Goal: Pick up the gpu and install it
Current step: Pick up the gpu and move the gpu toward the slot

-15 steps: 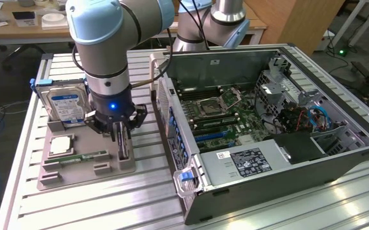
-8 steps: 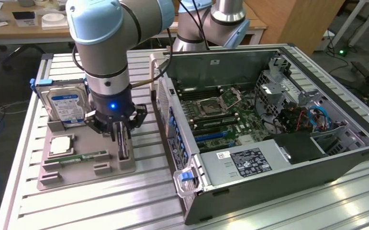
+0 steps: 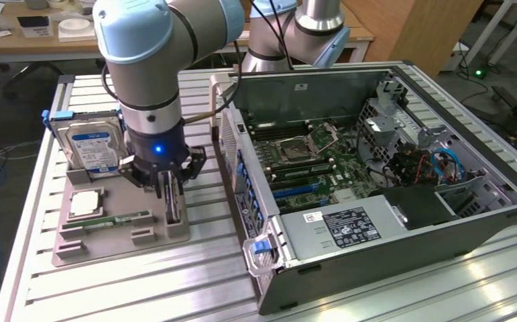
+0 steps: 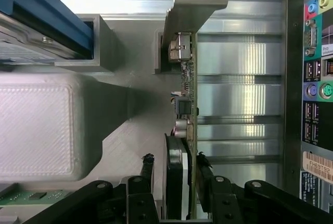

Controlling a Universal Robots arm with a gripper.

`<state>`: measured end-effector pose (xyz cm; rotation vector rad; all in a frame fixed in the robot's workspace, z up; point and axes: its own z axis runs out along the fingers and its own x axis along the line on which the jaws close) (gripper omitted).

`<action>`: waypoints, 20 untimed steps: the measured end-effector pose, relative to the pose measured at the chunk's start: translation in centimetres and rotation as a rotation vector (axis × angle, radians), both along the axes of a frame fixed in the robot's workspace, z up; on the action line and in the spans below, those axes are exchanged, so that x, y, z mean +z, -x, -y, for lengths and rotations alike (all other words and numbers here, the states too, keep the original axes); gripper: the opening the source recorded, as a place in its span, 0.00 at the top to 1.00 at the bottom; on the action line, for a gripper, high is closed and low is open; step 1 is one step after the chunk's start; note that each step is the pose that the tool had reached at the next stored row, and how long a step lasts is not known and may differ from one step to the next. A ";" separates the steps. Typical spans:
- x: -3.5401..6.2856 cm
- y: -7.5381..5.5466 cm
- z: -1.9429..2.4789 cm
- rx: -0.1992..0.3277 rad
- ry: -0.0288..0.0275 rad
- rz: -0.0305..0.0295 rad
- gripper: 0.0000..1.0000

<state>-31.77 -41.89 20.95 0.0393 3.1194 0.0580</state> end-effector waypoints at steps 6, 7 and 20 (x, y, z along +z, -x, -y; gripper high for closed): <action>-0.26 0.0 0.00 0.000 0.0000 0.0000 0.56; -0.30 0.0 0.00 0.000 0.0000 -0.0001 0.56; -0.38 0.0 0.00 0.000 0.0000 0.0000 0.70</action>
